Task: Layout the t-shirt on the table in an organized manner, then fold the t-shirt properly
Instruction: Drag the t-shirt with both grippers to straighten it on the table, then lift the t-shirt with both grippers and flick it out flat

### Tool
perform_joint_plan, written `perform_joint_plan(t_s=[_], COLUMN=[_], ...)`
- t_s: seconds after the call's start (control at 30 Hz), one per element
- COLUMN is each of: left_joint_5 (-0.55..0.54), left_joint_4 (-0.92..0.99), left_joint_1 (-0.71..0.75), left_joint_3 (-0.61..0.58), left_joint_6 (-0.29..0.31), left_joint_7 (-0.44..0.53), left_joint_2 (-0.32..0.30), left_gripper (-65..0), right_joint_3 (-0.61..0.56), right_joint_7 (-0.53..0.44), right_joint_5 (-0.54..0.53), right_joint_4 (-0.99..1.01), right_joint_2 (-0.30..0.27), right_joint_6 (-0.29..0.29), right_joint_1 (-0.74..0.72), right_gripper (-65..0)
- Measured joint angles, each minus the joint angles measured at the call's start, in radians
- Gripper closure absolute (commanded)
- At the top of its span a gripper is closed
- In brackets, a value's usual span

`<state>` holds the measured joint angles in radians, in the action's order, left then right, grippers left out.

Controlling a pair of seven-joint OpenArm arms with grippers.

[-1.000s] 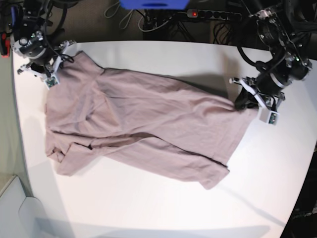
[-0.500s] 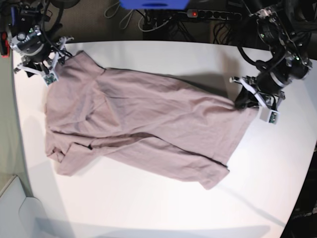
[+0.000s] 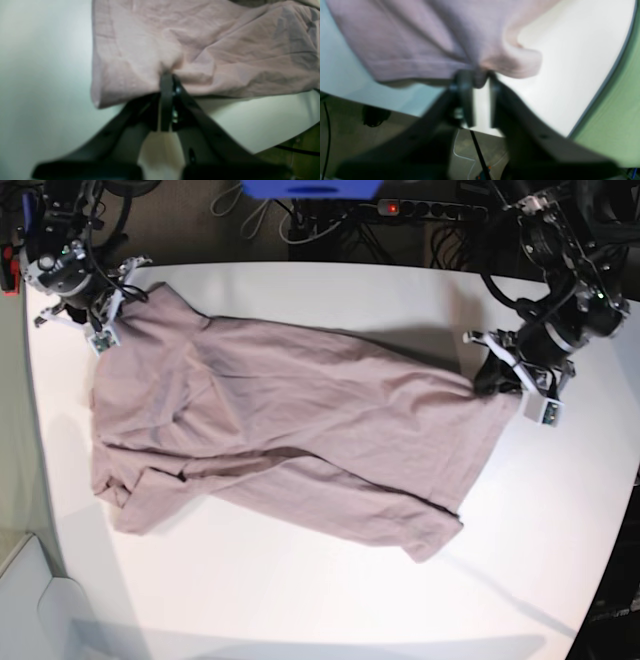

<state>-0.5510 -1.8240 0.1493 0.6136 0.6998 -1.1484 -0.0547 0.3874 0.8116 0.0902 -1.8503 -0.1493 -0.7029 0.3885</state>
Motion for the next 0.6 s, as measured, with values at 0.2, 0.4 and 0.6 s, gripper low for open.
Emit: perform_joint_plan(t_s=[0.2,0.4,0.6], left_joint_5=[0.000,-0.001,-0.109], left_joint_4=[0.000,-0.006,-0.030], left_joint_1=[0.000,0.000,-0.015], left_joint_3=[0.000,0.000,0.002], left_joint_6=[0.000,0.000,0.000], left_joint_7=[0.000,0.000,-0.004], left_joint_2=[0.000,0.000,-0.014], left_gripper=[-0.2,-0.2,-0.2], right_joint_3=[0.006,0.129,0.212], right_joint_7=[0.004,0.003,0.015], right_joint_5=[0.003,-0.010,-0.007], right_joint_4=[-0.019,-0.146,-0.146], right_joint_2=[0.000,0.004,0.001], right_joint_6=[-0.001,-0.002,-0.005], right_joint_1=[0.001,-0.048,-0.196], right_gripper=[0.0,0.0,0.0])
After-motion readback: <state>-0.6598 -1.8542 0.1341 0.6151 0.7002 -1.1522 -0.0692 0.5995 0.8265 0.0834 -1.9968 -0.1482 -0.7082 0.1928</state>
